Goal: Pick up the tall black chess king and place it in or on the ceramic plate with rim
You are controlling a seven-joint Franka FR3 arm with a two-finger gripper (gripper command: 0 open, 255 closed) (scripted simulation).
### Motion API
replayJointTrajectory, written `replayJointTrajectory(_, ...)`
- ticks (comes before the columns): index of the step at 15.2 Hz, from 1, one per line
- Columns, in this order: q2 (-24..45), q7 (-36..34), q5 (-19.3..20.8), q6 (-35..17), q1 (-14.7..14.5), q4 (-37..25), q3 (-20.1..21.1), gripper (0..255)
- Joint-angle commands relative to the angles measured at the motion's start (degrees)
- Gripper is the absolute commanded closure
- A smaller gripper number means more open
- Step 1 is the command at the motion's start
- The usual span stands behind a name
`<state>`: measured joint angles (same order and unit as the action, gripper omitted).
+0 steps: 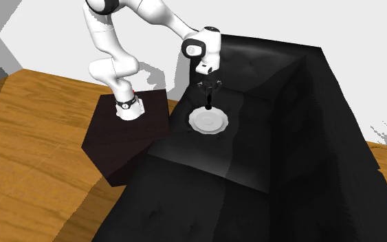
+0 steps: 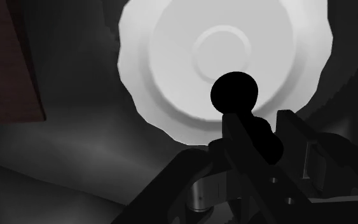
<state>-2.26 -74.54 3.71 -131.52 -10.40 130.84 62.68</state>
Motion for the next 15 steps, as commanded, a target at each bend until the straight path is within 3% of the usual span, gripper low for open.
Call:
replayJointTrajectory(1,2.32,-3.10,2.88,-0.31,-0.17,-0.57,0.92,255)
replayJointTrajectory(7,8.70,-9.43,11.42,-3.85,-1.52,0.79,-0.26,255)
replayJointTrajectory(15,16.30,-17.22,22.14,-7.62,-6.26,1.62,-5.58,255)
